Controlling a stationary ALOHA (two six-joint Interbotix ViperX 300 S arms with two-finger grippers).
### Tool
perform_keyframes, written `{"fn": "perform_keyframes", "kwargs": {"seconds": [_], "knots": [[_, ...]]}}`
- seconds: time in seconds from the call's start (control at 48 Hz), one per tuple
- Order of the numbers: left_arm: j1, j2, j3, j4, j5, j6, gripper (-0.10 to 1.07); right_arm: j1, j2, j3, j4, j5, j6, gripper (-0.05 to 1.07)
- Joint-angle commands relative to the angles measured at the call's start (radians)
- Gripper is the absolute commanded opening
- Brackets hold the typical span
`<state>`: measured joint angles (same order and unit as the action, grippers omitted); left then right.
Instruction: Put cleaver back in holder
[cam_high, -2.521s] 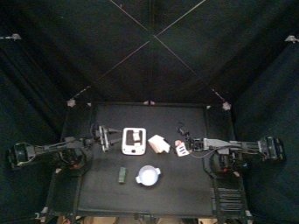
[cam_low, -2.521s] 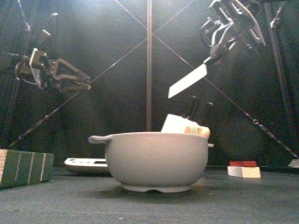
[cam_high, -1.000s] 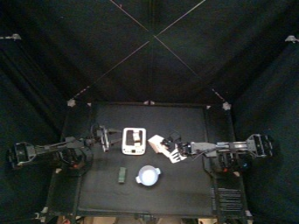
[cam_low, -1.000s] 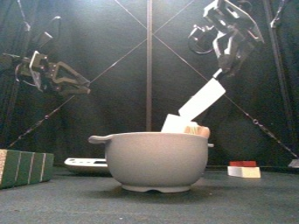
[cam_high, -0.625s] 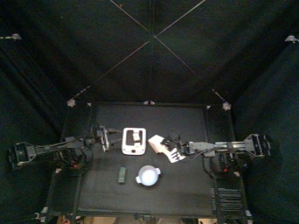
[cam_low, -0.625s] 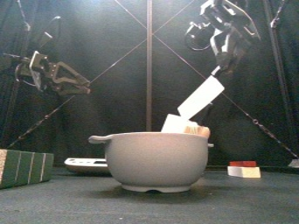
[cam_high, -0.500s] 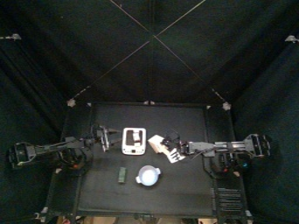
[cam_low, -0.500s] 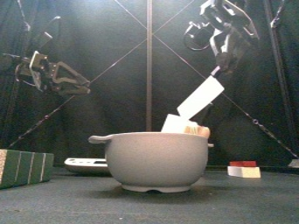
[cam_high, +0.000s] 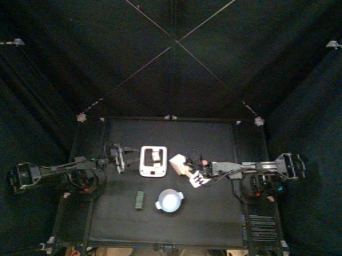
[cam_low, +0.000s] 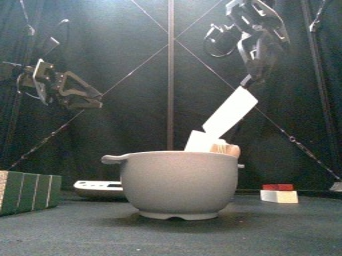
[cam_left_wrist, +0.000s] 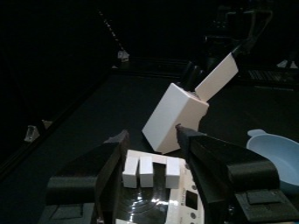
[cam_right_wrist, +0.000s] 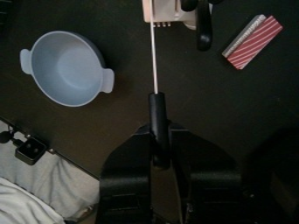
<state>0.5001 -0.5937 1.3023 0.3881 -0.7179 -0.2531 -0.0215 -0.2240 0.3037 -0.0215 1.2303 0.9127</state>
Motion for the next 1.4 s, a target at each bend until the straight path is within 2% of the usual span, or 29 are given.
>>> {"fn": "perform_keyframes", "kwargs": {"seconds": [0.0,0.312,0.542,0.854,1.375], "knots": [[0.003,0.0,-0.011,-0.002,-0.003,0.002,0.84,-0.015,-0.002,-0.035,0.008,-0.003,-0.012,0.42],[0.003,0.002,-0.008,-0.002,-0.003,0.002,0.84,-0.054,0.005,-0.04,0.011,0.0,-0.017,0.42],[0.003,0.002,-0.008,0.0,-0.003,0.002,0.84,-0.084,0.025,-0.049,0.077,0.0,-0.104,0.42],[0.003,0.002,-0.003,0.0,-0.003,0.002,0.84,-0.126,0.031,-0.071,0.087,0.008,-0.109,0.42],[0.003,0.002,-0.003,0.0,-0.003,0.002,0.84,-0.147,0.06,-0.103,0.095,0.032,-0.11,0.43]]}}
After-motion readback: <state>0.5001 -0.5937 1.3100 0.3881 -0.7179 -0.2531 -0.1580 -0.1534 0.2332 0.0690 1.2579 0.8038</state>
